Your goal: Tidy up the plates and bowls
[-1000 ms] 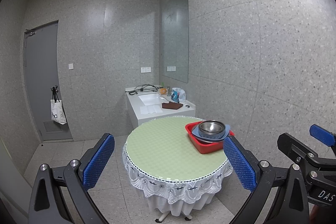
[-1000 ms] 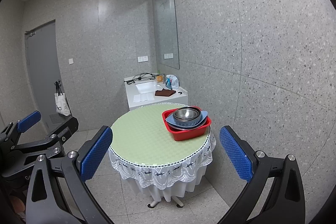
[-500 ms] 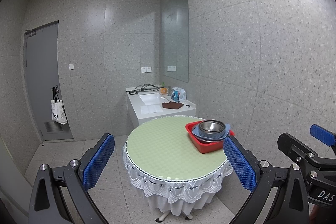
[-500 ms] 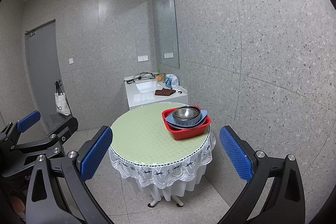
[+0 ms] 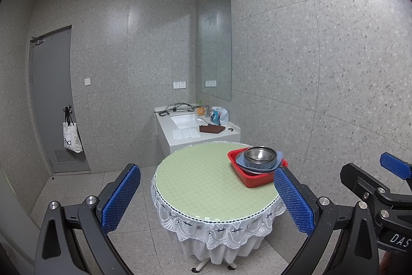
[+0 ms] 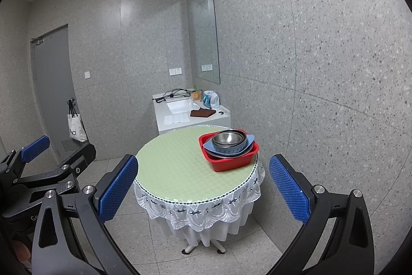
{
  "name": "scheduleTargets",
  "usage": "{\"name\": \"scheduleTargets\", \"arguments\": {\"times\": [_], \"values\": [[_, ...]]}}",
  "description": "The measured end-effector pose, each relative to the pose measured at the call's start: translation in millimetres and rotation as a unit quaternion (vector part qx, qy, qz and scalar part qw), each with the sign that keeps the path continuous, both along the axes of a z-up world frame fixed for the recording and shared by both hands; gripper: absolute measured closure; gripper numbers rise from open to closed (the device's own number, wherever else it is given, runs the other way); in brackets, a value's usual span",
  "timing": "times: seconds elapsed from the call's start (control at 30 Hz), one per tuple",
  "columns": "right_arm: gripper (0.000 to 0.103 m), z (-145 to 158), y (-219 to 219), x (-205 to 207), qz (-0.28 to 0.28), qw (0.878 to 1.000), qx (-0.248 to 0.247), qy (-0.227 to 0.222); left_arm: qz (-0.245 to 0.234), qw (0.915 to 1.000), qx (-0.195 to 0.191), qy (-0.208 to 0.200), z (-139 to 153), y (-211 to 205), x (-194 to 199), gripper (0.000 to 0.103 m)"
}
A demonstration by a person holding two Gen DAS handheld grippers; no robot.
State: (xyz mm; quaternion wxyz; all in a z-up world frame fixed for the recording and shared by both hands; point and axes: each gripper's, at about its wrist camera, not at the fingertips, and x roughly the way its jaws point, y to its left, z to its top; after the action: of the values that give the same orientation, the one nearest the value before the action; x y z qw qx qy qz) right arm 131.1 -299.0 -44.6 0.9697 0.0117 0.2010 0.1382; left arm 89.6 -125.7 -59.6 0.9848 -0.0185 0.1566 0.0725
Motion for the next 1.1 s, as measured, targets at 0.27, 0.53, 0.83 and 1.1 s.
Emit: {"name": "scheduleTargets", "arguments": {"times": [0.27,0.53,0.83,1.1], "values": [[0.0,0.2,0.7,1.5,0.0,1.0,0.0,0.0,0.0,1.0,0.001,0.0,-0.2,0.6,-0.3,0.001],[0.0,0.5,1.3,1.4,-0.001,1.0,0.0,0.0,0.0,1.0,-0.003,0.0,0.3,3.1,2.2,0.001],[0.0,-0.7,2.3,3.0,-0.001,1.0,-0.001,0.001,0.001,1.0,-0.003,0.0,0.4,3.6,1.9,0.001],[0.0,0.6,5.4,2.1,0.0,1.0,-0.003,0.002,0.002,1.0,-0.003,0.002,1.1,5.0,3.3,0.001]]}}
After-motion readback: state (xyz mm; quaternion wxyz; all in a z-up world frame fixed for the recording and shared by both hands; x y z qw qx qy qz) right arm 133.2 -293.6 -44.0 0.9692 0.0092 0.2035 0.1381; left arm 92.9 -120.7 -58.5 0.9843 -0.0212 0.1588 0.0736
